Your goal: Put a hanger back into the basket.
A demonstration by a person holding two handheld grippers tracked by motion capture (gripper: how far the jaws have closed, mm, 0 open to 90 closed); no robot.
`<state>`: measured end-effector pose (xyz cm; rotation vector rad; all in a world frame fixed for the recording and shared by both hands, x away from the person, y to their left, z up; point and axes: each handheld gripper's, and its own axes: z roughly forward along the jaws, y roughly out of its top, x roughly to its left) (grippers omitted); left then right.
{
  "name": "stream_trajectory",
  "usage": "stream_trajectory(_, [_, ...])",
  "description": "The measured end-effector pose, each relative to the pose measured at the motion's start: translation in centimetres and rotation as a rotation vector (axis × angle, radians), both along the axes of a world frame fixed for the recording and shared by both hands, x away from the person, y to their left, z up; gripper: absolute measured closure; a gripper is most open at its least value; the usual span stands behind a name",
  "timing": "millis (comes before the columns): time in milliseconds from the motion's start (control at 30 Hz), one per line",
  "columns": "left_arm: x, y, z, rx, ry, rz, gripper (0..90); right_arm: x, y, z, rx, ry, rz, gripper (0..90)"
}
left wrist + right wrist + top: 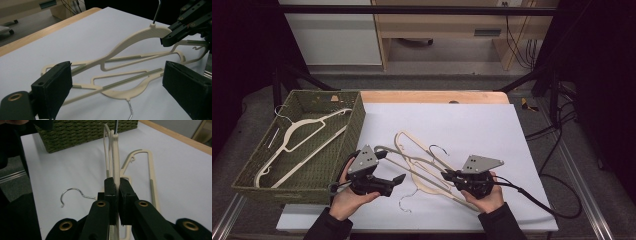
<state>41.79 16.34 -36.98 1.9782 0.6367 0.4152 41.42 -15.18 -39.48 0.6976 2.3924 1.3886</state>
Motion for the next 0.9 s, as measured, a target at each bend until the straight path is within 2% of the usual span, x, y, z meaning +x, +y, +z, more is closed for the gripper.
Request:
stream_trajectory(233, [0.3, -1.4, -0.8, 0.078, 0.013, -0.052, 16.3, -0.2, 0.8, -0.3, 0.015, 0.038, 0.055, 86.8])
stream_trajectory(367, [0.6, -2.3, -1.1, 0.111, 0.013, -0.087, 28.0, -0.2, 1.0, -0.3, 0.013, 0.049, 0.077, 86.8])
stream_trajectory(600, [1.2, -3.3, -1.9, 0.159, 0.042, -0.13, 51.2, -0.5, 1.7, -0.4, 0.003, 0.07, 0.135, 86.9])
stream_trajectory(733, [1.1, -3.4, -2.0, 0.182, 0.054, -0.143, 60.1, -0.5, 1.8, -0.5, 0.004, 0.082, 0.16, 86.8])
stream_trajectory(900, [0.7, -3.4, -1.6, 0.228, 0.038, -0.154, 65.6, -0.4, 1.7, -0.4, 0.0, 0.084, 0.164, 85.8])
